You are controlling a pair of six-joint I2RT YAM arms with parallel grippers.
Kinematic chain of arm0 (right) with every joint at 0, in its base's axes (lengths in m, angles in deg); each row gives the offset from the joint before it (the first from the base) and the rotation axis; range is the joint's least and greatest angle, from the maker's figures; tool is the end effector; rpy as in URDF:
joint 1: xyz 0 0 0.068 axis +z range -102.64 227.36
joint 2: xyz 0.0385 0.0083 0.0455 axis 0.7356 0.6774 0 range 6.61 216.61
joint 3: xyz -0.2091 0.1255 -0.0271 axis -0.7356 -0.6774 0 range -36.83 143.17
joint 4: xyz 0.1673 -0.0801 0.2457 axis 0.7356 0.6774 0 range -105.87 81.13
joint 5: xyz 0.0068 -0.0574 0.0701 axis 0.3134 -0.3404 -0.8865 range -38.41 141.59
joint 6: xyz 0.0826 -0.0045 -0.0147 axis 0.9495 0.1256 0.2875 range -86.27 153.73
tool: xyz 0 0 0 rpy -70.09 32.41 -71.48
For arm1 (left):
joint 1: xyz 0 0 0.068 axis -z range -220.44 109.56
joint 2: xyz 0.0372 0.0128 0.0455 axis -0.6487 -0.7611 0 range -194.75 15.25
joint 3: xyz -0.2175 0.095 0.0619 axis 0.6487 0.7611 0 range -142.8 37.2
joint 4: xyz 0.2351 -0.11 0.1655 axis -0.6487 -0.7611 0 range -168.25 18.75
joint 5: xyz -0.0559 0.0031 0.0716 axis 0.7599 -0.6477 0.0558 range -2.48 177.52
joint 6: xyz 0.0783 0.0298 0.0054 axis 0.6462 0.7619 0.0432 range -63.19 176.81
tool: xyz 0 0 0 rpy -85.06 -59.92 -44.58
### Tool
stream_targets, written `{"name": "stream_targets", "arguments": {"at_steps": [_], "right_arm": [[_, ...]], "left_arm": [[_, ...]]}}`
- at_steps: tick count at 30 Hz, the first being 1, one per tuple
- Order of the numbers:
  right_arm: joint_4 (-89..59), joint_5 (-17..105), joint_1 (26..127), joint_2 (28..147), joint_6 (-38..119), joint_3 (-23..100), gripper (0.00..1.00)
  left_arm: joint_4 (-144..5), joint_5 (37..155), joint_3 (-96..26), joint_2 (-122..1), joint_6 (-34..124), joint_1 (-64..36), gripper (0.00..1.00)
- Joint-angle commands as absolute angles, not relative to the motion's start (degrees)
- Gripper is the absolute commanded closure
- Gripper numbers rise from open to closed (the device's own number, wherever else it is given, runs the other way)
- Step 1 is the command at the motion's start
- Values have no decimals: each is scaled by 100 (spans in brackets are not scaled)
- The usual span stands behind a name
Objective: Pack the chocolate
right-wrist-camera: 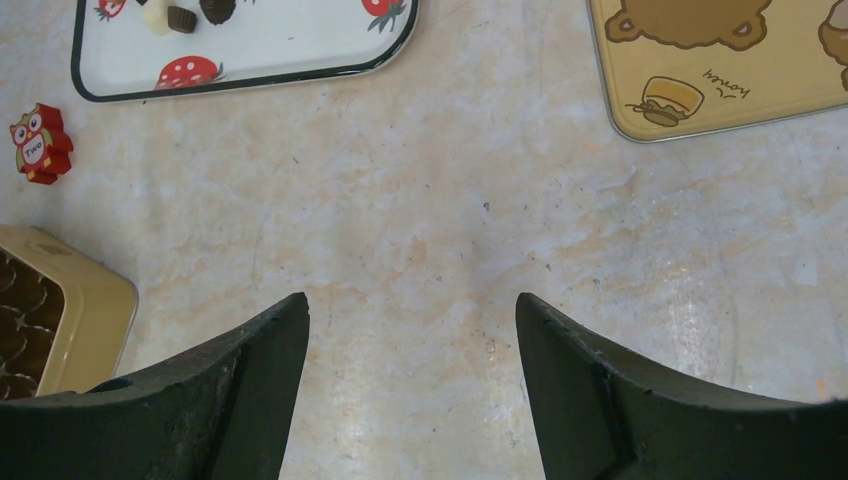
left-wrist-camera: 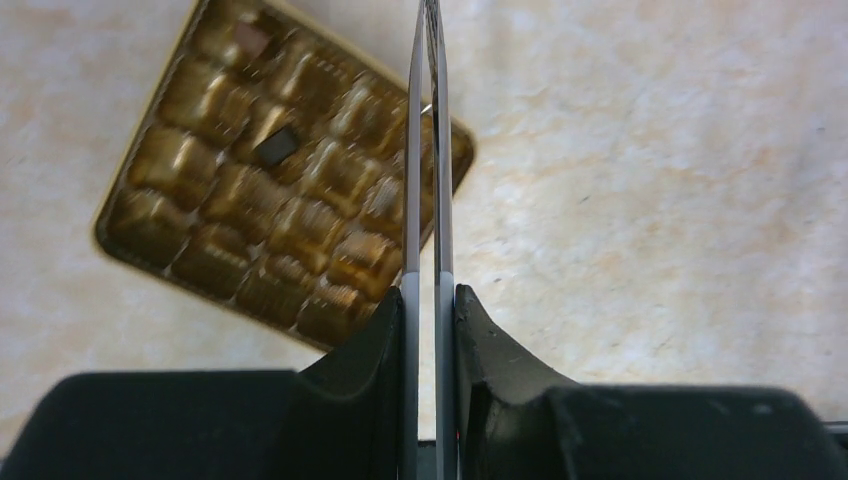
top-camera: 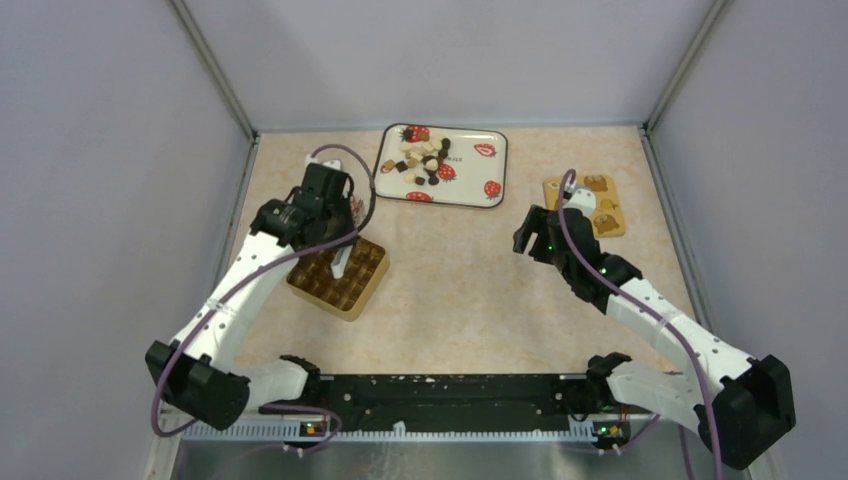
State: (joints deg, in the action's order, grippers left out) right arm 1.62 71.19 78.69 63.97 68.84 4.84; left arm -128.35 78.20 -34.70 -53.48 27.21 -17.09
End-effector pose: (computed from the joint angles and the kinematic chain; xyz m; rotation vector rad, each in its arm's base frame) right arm 0.2795 0.1413 0.2116 0.2679 2.1124 0.3218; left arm 0.2903 -0.1124 0.2906 -0.2027 2.4951 -0.1806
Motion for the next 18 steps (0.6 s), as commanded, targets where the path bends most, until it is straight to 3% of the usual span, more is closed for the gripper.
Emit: {"name": "stream_targets", "arguments": {"at_steps": [1,18], "right_arm": [[89,7190,7850,6252,6933,641,26],[342,7458,7849,6109,6937,685,26]], "left_arm": [[-11473,8525,-3880,-5955,2874,-1689,83],[-10572,8391,-5265,-8485,3308,-1682,70]]}}
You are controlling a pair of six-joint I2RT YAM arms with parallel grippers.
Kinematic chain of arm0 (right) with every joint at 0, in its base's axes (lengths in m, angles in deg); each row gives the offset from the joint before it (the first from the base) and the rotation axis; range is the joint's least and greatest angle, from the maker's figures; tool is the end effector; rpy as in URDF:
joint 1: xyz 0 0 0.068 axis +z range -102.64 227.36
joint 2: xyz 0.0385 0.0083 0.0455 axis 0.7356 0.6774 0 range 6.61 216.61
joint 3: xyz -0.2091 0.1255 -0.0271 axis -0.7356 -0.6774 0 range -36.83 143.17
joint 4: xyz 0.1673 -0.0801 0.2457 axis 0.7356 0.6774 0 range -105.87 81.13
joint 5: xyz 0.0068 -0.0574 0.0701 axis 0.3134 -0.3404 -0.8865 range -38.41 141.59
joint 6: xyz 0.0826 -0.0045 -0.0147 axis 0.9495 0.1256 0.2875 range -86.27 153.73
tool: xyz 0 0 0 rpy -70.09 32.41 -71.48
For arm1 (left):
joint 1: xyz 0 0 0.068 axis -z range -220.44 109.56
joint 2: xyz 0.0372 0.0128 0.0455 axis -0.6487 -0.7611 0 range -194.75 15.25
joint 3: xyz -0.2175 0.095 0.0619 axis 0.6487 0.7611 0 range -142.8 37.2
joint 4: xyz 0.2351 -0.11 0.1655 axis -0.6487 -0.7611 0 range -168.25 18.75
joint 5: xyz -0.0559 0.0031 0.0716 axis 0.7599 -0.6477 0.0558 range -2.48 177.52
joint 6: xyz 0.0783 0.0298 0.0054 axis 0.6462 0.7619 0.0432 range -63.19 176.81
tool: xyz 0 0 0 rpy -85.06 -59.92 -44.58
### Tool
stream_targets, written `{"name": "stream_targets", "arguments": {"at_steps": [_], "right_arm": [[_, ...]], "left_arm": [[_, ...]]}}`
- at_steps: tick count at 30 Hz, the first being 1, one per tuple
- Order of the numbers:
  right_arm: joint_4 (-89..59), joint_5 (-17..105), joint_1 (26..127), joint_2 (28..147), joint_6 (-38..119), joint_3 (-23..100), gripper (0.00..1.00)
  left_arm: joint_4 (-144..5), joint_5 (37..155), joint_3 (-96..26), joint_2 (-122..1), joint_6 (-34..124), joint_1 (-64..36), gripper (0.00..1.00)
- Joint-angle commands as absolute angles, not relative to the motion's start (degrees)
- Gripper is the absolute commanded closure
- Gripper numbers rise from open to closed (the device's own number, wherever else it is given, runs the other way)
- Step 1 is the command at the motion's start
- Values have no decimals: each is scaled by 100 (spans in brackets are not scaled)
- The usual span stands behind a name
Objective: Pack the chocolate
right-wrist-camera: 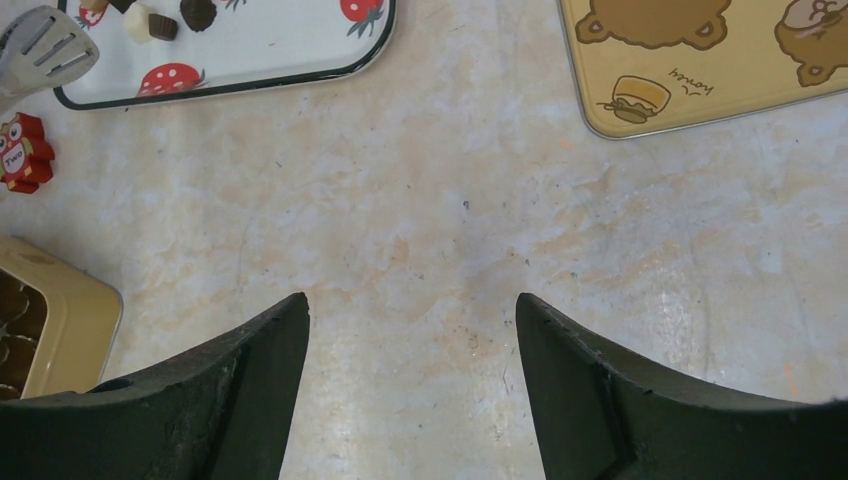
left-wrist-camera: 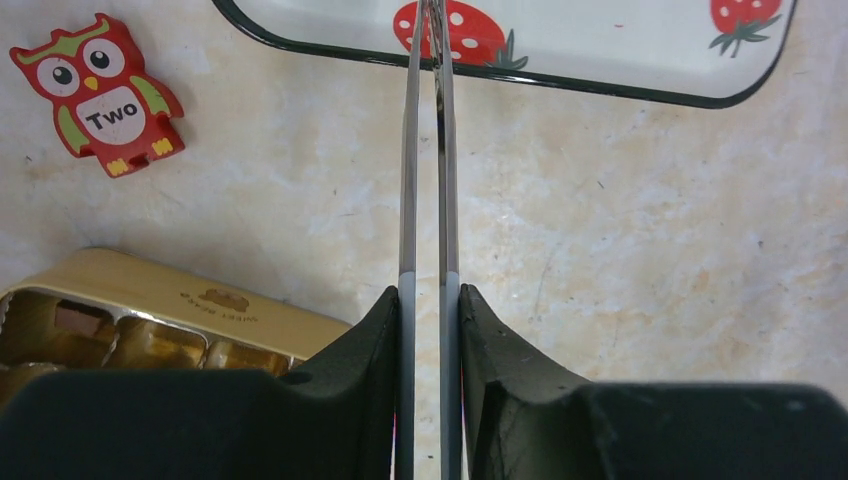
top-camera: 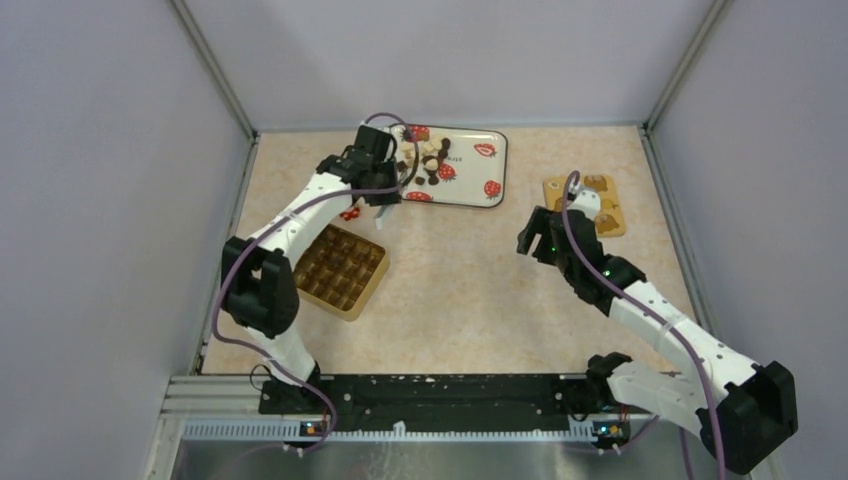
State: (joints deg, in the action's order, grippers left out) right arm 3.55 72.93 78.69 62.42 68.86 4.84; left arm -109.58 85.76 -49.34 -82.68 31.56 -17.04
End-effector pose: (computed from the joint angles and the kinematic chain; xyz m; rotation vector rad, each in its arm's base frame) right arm 0.2754 0.1364 0.2159 0.2837 2.1061 0.2885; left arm 0.4119 -0.1758 0.2349 -0.0538 2.4672 -0.3382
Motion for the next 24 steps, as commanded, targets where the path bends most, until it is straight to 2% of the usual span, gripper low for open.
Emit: {"name": "stream_targets", "arguments": {"at_steps": [1,11,24], "right_arm": [[340,7467,7854,6110,6941,692,26],[315,7482,7850,6279,6858,792,26],[219,7502,7848,6459,6759,870,26]], "left_arm": [[-10579,8378,-5305,-8554,3327,-1687,68],[-10593,8269,-5564,-9146,3501,-1689,55],[-10832,8049,-6276,-9898,3537,-1689,54]]}}
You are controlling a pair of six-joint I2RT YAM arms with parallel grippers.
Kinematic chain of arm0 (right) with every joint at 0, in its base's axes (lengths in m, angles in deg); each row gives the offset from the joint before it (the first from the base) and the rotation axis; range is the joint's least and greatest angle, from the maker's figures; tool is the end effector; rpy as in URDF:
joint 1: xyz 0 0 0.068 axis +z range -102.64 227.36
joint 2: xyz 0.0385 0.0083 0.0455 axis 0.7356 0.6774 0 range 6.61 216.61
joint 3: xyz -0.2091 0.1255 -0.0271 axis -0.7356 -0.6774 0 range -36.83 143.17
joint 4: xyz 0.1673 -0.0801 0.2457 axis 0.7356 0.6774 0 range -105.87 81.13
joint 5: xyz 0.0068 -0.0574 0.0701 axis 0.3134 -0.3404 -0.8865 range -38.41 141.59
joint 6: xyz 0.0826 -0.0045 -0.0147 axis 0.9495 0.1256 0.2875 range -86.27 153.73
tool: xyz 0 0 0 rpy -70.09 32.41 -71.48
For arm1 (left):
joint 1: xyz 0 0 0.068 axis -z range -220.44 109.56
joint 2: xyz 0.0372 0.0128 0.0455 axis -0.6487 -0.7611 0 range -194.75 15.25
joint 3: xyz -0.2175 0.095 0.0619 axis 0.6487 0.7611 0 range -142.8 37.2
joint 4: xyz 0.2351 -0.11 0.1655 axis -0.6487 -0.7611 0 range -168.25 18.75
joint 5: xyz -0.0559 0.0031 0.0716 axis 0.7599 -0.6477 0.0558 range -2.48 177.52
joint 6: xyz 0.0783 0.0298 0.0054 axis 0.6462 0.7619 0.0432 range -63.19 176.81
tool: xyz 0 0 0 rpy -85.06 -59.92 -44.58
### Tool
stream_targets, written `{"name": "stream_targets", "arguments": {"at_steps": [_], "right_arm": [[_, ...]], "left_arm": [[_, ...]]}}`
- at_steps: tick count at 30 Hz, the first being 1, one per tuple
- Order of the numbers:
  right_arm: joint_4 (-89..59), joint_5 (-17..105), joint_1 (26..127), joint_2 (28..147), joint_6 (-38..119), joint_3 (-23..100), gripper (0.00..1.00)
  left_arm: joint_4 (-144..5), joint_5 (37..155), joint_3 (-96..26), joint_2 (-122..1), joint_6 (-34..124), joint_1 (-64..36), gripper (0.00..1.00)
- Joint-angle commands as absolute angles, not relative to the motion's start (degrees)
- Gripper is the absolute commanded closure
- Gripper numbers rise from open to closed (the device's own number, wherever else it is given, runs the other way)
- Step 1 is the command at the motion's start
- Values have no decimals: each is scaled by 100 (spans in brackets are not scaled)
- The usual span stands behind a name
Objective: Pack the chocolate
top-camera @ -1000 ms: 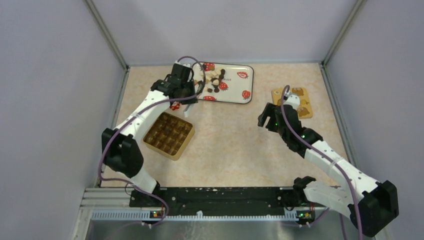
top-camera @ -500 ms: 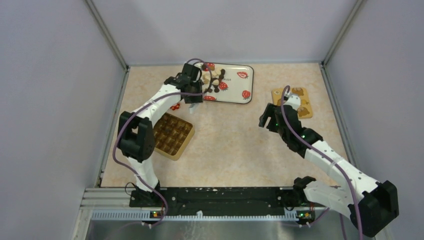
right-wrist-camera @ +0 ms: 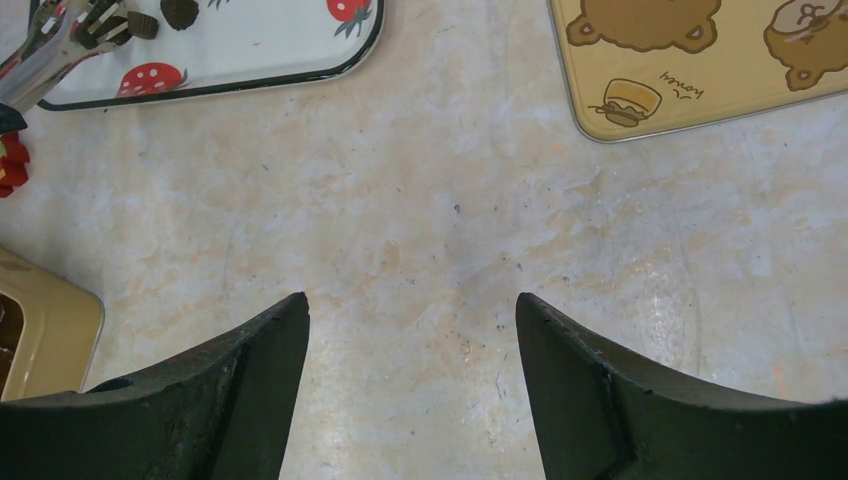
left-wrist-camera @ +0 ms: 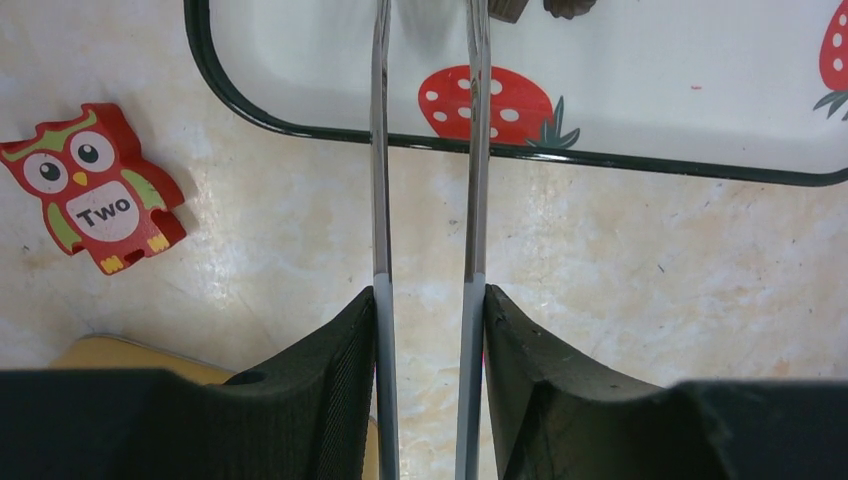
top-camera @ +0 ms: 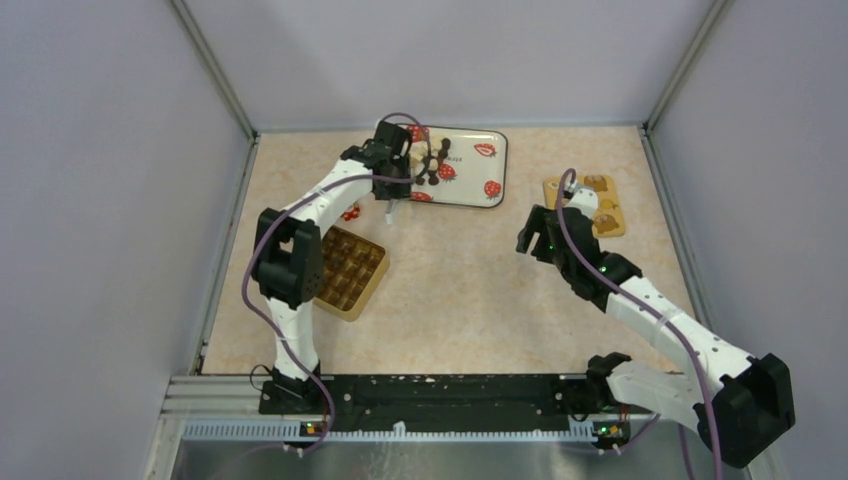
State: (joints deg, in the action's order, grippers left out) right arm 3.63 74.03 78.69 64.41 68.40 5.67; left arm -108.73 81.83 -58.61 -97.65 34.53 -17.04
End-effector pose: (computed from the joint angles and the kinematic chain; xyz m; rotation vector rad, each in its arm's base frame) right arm 0.2798 0.1375 0.2120 0.2822 2.1182 0.2515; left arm 0.4577 -0.1901 0.1814 -0.0154 2.5277 -0.1976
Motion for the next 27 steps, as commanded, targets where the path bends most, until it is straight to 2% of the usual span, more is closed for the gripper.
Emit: {"name": "stream_targets", "arguments": {"at_steps": [1,10,22,27], "right_arm": [[220,7501,7851,6461,6765,870,26],[180,7501,7850,6541,6756,905,26],[158,7445,7850,6567,6796,905,26],[129,7411,7850,6548,6816,890,26]], "left_arm": [[-10867,8054,-6342,-9950,3537,-1689,54],[-10922,8166,-6510,-10202,3629,-1689,54],[-11030,8317,-6467,-9904,3633,-1680,81],[-11127,8440,-6315,-9522,3705,-1671,86]]}}
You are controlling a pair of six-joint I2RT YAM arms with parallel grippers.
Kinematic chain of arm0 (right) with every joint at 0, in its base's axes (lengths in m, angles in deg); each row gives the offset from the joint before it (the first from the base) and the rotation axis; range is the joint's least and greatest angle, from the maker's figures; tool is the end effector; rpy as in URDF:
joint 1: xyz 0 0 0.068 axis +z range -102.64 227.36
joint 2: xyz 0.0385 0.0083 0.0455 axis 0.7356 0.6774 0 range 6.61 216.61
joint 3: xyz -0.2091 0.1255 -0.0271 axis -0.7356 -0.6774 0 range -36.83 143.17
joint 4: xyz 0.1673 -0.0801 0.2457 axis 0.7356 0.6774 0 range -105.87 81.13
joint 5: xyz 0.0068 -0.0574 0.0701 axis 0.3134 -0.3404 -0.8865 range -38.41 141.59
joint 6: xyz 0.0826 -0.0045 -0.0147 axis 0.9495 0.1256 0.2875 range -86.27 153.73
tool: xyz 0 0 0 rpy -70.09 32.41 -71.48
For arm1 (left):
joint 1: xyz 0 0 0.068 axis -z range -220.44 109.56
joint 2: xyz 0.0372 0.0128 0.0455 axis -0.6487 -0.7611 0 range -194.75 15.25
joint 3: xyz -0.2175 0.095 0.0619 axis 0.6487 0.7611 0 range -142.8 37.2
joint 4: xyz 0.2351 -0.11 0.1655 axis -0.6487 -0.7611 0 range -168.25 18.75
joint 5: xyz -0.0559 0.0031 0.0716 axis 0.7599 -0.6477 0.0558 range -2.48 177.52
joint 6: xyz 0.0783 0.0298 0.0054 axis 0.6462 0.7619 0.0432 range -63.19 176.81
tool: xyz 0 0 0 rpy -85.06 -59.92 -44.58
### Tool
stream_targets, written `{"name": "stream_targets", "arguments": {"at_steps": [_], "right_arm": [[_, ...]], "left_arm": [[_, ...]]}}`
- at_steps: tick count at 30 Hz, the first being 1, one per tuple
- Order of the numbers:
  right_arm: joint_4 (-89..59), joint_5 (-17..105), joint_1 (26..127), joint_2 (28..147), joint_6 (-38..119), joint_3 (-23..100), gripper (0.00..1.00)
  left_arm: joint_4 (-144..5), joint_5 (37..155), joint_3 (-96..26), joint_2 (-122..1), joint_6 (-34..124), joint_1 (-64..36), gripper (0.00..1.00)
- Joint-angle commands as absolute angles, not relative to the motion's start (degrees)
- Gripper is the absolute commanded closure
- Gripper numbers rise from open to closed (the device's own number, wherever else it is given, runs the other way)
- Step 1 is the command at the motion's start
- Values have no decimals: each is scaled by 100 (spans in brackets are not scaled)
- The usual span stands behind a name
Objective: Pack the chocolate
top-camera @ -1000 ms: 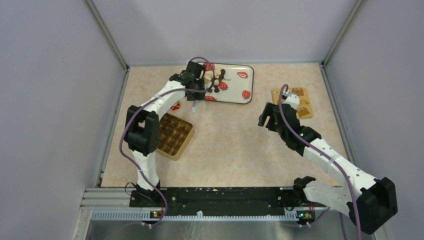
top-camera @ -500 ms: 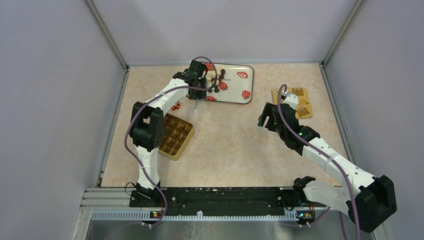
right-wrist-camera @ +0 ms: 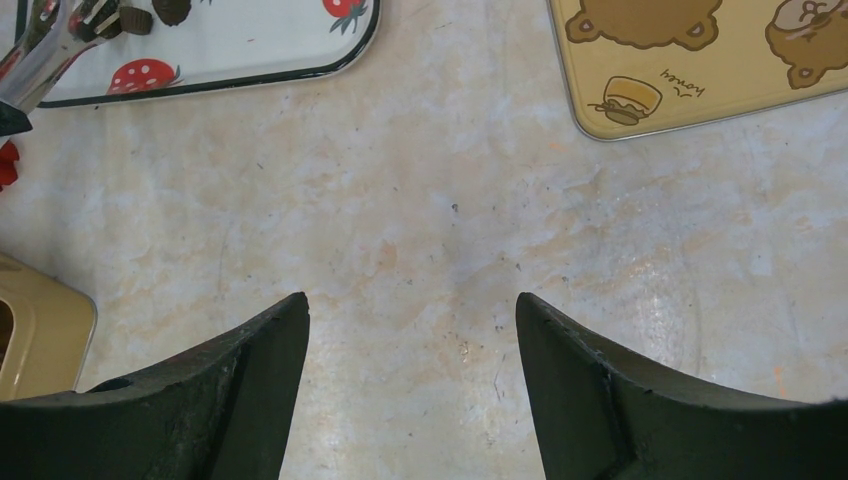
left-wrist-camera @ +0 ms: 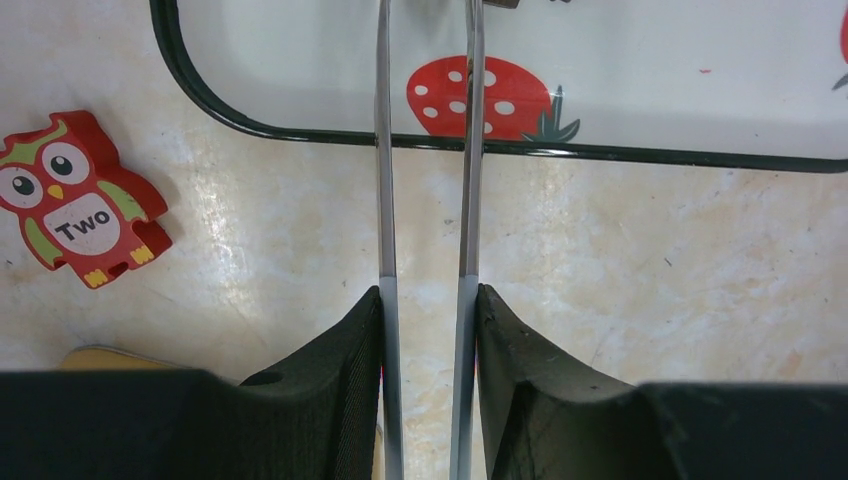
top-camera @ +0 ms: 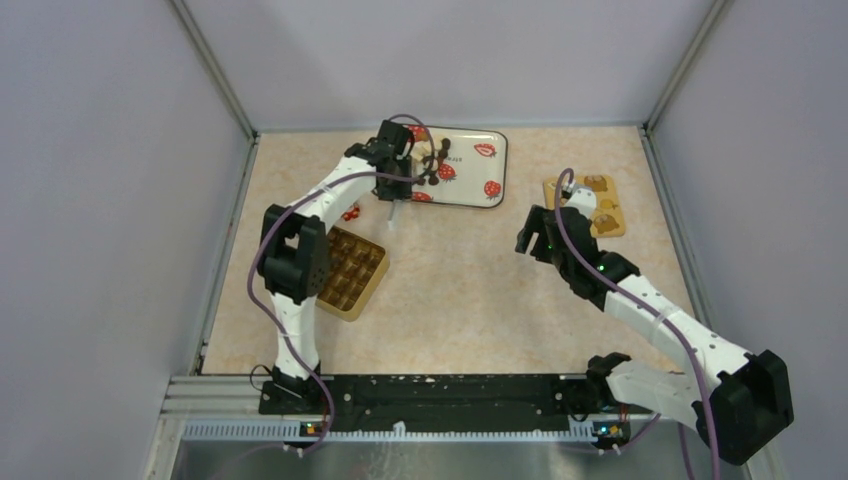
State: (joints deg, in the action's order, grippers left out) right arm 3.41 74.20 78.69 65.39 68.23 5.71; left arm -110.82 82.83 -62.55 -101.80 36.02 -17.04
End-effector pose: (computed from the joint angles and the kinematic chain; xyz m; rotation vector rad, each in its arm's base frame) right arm 0.2816 0.1384 0.2078 0.2787 2.1282 0.2389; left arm 0.4668 -0.1955 0.1697 0.0272 2.5695 -0.1900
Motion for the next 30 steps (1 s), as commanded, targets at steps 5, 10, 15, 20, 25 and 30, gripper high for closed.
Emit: {"name": "stream_targets", "arguments": {"at_steps": [5,10,15,20,25,30], "right_arm": [[89,7355,7855,6543,6857,863,26],[119,7335,7859,6493,6866,853,26],[173,7347,7848,6417,6886,831,26],[150,7331,7854,6374,6904,784,26],[65,7247,7855,6406,6910,755,26],[-36,7158,7851,6468,6901,755,26]], "left_arm": [[-11158,8434,-6133,-9236,3696,-1668,87],[-11192,8436,-6039,-9054,3662,-1664,87],[-11407,8489,-5926,-8763,3625,-1662,87],[-11655,8506,-5506,-8107,3662,-1662,87],[-12103,8349,-5031,-7185,3686,-1662,86],[-12889,8103,-4533,-6257,3545,-1667,85]]}}
